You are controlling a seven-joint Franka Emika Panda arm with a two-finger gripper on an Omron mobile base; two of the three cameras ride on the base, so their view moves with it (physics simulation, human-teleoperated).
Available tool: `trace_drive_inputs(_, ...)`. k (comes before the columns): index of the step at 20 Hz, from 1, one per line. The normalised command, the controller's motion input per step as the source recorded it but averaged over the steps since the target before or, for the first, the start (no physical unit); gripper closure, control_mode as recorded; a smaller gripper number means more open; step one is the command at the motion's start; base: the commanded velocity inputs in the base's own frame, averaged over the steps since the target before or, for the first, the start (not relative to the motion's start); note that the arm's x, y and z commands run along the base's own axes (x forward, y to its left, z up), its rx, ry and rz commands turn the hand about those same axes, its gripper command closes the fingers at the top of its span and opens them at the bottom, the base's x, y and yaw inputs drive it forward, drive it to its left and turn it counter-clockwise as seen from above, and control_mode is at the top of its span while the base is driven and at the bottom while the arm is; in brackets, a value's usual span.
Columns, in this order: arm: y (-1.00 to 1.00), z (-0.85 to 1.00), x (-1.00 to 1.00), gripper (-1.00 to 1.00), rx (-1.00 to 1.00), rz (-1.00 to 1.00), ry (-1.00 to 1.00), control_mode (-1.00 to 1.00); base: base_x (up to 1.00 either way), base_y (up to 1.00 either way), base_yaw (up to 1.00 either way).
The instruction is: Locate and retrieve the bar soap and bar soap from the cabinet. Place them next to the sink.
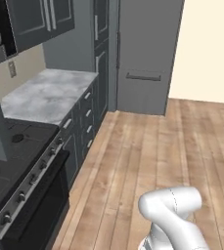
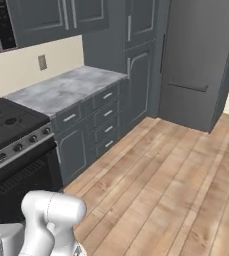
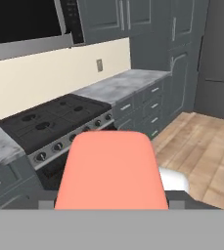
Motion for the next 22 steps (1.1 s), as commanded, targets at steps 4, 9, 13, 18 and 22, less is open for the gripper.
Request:
trace_drive_inputs(4, 0.0, 0.0, 0.0, 1.0, 0.0, 0.0, 0.0, 1.0, 0.0, -0.23, -0.28)
trace_drive_inputs(9, 0.0, 0.0, 0.0, 1.0, 0.0, 0.0, 0.0, 1.0, -0.01, -0.14, -0.36)
trace_drive_inputs(13, 0.0, 0.0, 0.0, 1.0, 0.0, 0.0, 0.0, 1.0, 0.0, -0.03, -0.41)
trace_drive_inputs(18, 0.0, 0.0, 0.0, 1.0, 0.0, 0.0, 0.0, 1.0, 0.0, 0.0, -0.43)
trace_drive_inputs(22, 0.0, 0.0, 0.0, 1.0, 0.0, 0.0, 0.0, 1.0, 0.0, -0.03, -0.44)
